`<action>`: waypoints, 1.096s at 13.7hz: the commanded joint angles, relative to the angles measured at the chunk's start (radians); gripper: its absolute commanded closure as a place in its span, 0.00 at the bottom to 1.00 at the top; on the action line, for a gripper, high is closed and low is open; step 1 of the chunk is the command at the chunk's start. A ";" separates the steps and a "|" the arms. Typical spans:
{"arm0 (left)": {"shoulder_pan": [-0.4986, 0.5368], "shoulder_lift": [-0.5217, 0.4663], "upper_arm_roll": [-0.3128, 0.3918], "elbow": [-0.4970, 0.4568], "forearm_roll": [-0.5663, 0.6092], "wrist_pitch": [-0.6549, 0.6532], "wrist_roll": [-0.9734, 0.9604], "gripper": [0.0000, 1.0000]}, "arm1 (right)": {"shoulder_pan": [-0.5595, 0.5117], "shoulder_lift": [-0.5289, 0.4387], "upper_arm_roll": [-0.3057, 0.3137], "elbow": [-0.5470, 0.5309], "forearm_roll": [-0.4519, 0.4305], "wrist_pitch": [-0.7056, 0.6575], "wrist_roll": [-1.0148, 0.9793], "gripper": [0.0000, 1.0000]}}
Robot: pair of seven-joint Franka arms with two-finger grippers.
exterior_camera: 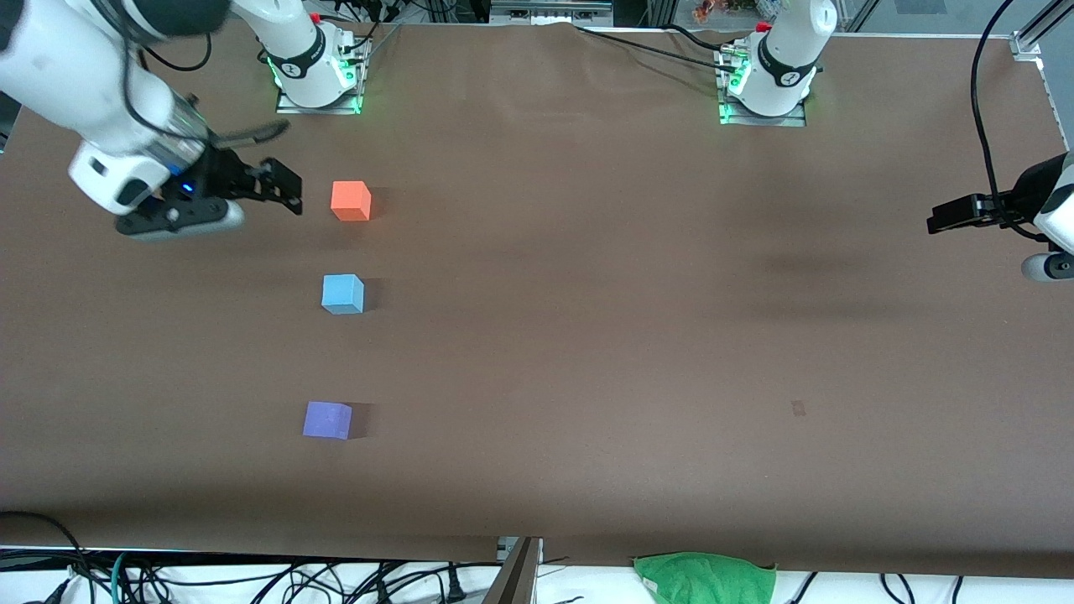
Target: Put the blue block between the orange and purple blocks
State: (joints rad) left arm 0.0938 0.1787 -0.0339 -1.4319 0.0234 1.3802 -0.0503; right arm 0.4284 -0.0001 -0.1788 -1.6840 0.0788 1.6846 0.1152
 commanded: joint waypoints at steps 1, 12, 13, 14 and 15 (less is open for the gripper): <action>-0.002 0.013 0.002 0.030 -0.007 -0.009 0.021 0.00 | -0.034 0.031 0.004 0.076 -0.018 -0.077 -0.035 0.01; -0.002 0.013 0.002 0.030 -0.007 -0.009 0.020 0.00 | -0.272 0.035 0.102 0.116 -0.040 -0.135 -0.137 0.01; -0.003 0.013 0.002 0.030 -0.007 -0.009 0.018 0.00 | -0.270 0.034 0.104 0.116 -0.042 -0.134 -0.137 0.01; -0.003 0.013 0.002 0.030 -0.007 -0.009 0.018 0.00 | -0.266 0.035 0.104 0.124 -0.044 -0.131 -0.135 0.01; -0.003 0.013 0.002 0.030 -0.007 -0.009 0.018 0.00 | -0.263 0.038 0.105 0.133 -0.053 -0.131 -0.131 0.01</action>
State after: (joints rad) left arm 0.0937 0.1787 -0.0340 -1.4318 0.0234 1.3802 -0.0503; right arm 0.1730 0.0283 -0.0913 -1.5916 0.0513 1.5784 -0.0141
